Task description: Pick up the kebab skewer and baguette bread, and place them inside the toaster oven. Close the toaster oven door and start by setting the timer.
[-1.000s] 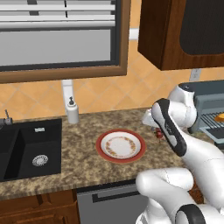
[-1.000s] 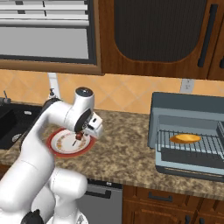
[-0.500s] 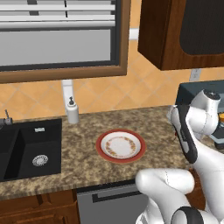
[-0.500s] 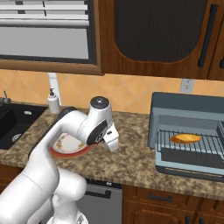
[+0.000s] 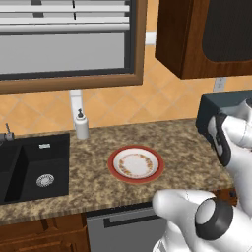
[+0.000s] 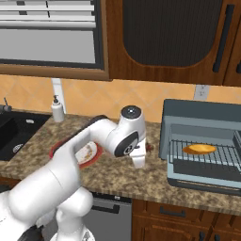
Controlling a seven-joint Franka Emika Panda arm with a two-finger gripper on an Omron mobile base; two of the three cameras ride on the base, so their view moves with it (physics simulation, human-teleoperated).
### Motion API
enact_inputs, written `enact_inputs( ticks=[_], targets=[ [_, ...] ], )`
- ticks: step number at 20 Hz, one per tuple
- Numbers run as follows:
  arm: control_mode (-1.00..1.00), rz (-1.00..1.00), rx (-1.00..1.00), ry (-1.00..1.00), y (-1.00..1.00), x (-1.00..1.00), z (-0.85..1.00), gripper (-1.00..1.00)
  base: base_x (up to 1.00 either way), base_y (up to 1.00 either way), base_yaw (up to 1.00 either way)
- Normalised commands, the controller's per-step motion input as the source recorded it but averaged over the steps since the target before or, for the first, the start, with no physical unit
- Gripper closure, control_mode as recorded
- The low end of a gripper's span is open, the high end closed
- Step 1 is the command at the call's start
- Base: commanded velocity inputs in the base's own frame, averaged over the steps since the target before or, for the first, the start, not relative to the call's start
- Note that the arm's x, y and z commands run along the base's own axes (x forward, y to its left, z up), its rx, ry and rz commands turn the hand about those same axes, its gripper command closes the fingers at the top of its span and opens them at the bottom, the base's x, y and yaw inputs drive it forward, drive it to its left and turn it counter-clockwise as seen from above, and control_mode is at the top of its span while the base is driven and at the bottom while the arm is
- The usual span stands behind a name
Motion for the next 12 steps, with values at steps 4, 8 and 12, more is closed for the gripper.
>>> enact_inputs(
  ticks=[4,8,12],
  targets=[
    [-1.0,-0.11,0.2,0.12,-1.0,0.23,0.07,1.0,0.0,0.0,0.0],
    [-1.0,-0.12,0.21,-0.01,-0.96,0.32,-0.21,1.0,0.0,0.0,0.0],
    [-1.0,-0.07,0.19,0.0,-0.9,0.35,-0.14,1.0,0.0,0.0,0.0]
  ],
)
